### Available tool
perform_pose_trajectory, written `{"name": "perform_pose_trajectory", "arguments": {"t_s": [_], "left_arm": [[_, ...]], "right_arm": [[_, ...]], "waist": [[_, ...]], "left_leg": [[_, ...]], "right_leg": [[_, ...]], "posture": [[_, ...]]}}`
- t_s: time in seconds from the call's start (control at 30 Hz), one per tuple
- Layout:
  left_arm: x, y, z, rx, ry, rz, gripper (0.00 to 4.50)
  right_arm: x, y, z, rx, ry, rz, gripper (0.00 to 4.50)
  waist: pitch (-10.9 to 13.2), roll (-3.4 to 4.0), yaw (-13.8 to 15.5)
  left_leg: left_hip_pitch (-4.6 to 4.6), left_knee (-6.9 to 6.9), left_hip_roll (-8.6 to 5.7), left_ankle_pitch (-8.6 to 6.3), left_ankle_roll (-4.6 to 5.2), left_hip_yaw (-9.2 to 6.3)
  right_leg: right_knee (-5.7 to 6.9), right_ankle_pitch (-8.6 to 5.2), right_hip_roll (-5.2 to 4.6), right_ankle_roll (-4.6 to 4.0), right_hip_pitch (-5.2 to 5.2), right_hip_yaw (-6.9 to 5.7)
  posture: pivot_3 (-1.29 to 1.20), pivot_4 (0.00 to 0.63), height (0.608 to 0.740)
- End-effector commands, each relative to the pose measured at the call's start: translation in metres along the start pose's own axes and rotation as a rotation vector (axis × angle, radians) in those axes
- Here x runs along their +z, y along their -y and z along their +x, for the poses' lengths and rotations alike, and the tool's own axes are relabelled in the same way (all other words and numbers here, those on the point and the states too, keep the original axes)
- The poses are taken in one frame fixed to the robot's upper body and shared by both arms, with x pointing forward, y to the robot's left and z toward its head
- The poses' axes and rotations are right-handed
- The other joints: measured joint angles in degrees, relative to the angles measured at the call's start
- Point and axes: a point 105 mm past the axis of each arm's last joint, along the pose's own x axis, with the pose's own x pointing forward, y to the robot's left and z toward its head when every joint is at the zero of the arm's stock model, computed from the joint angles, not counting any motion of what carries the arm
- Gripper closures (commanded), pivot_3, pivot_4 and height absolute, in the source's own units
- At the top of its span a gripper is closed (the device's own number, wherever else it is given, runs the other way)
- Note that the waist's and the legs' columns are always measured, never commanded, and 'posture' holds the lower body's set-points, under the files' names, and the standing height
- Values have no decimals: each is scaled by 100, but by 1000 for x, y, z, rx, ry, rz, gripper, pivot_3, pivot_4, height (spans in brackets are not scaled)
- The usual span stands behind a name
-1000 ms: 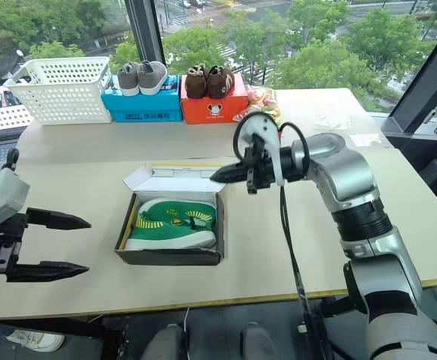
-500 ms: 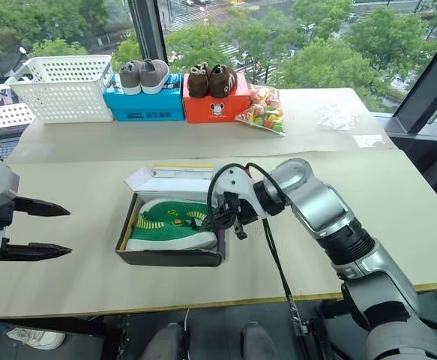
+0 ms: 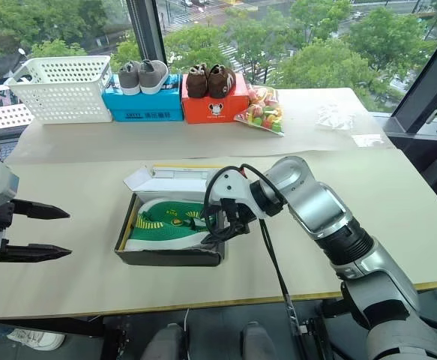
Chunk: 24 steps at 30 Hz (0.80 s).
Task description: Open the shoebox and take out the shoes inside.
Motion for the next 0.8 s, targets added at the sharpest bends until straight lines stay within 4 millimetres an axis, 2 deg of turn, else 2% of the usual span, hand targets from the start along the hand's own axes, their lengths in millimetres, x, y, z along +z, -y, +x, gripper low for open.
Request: {"name": "perform_pose_trajectory", "arguments": {"t_s": [0.03,0.17,0.43,0.53,0.7,0.8], "left_arm": [[11,0,-6,26,30,39,0],[9,0,-6,34,34,35,0],[9,2,-7,48,39,30,0],[9,2,-7,51,40,29,0],[9,1,-7,57,41,30,0],[9,0,-6,59,41,31,0]], "right_arm": [[2,1,-3,-1,-15,-36,1317],[-10,8,2,-23,-54,-23,1317],[-14,17,11,-26,-81,-42,1317],[-12,17,13,-18,-73,-49,1980],[-9,17,14,-16,-64,-51,3635],[-9,18,14,-24,-64,-53,4250]], "waist": [[0,0,1],[0,0,1],[-1,-2,-12],[-2,-3,-13],[-2,-3,-14],[-2,-3,-6]], "left_leg": [[0,0,0,0,0,0],[0,0,0,0,0,0],[8,1,0,0,0,0],[14,2,1,0,0,0],[20,1,1,0,0,0],[19,1,1,0,0,0]], "right_leg": [[0,0,0,0,0,0],[0,-1,0,-1,0,0],[8,-2,1,-3,3,0],[9,-3,1,-5,6,0],[12,-4,2,-7,9,0],[11,-5,2,-7,9,0]], "posture": [[0,150,740],[0,150,740],[0,150,740],[0,150,740],[0,150,740],[0,150,740]]}}
